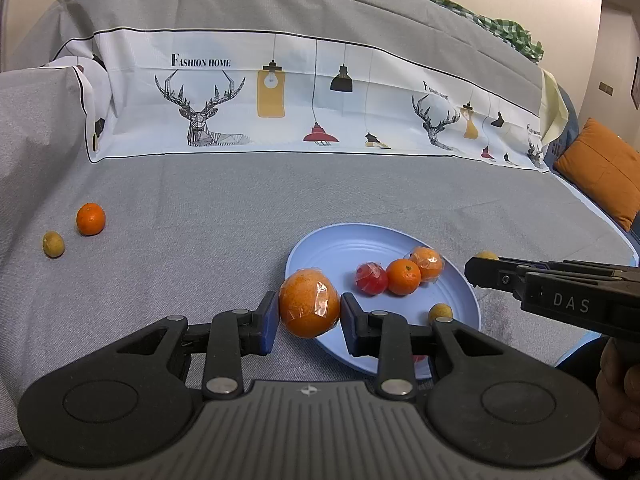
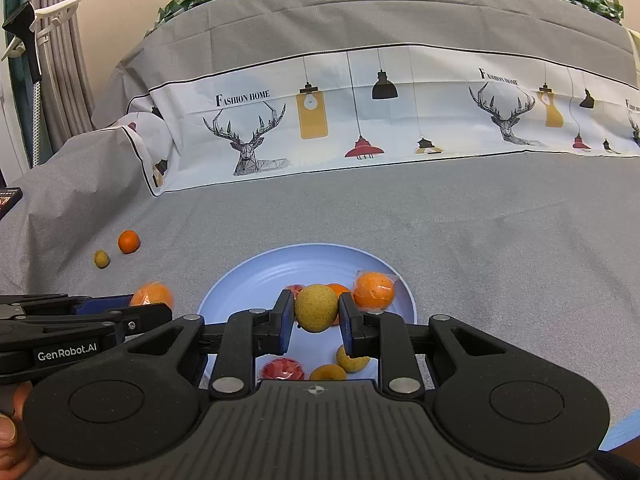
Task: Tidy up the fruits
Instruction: 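Carry the wrapped orange and lime over the blue plate with both tools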
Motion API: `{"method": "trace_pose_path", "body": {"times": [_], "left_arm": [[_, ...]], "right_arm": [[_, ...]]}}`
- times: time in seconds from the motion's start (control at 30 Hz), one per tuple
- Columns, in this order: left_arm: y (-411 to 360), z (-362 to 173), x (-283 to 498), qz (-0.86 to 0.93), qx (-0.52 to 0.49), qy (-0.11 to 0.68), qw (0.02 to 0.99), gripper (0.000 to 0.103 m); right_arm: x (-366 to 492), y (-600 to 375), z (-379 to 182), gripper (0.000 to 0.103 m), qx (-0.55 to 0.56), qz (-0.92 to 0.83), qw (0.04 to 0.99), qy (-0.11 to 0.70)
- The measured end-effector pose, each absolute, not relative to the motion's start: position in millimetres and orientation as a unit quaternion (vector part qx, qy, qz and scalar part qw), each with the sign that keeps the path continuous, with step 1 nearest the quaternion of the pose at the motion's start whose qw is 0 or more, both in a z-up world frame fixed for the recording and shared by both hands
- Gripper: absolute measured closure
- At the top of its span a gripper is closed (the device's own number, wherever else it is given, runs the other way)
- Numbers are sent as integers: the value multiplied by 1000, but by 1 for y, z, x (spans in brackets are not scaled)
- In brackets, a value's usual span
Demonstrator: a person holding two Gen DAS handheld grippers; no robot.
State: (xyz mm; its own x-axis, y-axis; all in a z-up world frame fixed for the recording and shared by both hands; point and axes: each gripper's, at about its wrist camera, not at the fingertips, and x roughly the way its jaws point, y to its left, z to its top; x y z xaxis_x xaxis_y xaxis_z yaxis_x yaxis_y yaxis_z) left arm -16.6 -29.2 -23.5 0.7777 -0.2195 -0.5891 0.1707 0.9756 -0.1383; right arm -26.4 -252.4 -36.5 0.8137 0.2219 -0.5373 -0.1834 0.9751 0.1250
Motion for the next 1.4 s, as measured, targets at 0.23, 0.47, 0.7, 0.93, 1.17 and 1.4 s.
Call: {"method": "trace_pose_path", "body": {"times": [0.23, 0.47, 0.7, 0.93, 1.17, 1.4], "left_arm": [[-31, -24, -16, -105, -37, 317, 942, 67], [-31, -24, -16, -105, -37, 316, 942, 67], [-33, -24, -16, -106, -37, 316, 942, 67], [-39, -27, -11, -110, -33, 319, 941, 67], [-38, -32, -7, -114, -32, 322, 939, 67], [-38, -33, -7, -122, -31, 321, 939, 67]], "right_arm": [[-27, -252, -37, 78, 34, 106, 952, 286], [-26, -252, -37, 78, 33, 106, 952, 286], [-26, -252, -38, 78, 34, 105, 952, 287], [-20, -247, -41, 78, 32, 106, 950, 291], [-15, -246, -45, 78, 30, 106, 950, 294], [-15, -245, -47, 78, 27, 106, 949, 295]]}}
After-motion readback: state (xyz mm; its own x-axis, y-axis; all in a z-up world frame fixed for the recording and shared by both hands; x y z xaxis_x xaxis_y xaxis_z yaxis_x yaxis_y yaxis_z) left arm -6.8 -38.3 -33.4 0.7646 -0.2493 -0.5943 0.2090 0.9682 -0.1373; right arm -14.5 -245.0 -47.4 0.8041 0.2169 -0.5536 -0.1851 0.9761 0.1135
